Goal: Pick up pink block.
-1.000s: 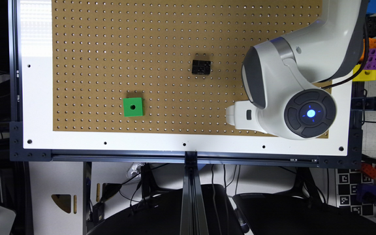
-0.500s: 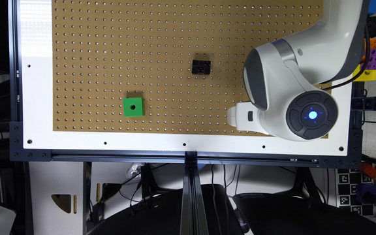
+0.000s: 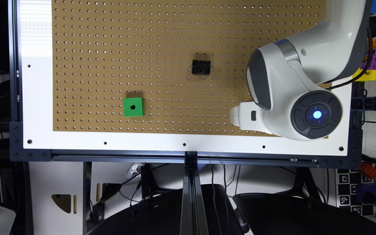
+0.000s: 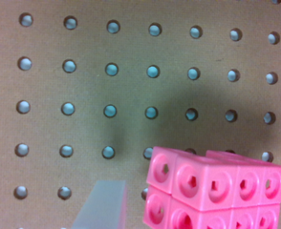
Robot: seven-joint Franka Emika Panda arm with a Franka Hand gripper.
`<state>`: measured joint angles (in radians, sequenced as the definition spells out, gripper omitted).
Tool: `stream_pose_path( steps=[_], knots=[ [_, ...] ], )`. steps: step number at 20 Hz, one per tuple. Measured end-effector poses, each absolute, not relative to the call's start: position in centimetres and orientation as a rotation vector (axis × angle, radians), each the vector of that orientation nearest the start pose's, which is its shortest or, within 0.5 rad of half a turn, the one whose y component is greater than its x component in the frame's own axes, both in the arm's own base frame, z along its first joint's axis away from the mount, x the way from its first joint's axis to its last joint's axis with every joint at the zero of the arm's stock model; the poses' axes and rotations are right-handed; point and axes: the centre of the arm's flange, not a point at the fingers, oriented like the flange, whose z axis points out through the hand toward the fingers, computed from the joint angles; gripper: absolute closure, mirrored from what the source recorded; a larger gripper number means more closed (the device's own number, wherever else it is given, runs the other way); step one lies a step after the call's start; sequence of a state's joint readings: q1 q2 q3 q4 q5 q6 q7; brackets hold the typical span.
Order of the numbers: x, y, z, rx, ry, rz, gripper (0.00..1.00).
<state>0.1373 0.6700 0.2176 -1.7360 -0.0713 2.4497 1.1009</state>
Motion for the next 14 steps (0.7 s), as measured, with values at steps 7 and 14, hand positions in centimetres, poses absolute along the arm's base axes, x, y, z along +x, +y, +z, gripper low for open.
stream_pose_path(
  steps=[7,14],
  knots=[
    [63.9,21.5,20.5,-2.832,1.114,0.013,0.0],
    [64.0,20.6,19.7,-2.842,1.129,0.011,0.0]
  ],
)
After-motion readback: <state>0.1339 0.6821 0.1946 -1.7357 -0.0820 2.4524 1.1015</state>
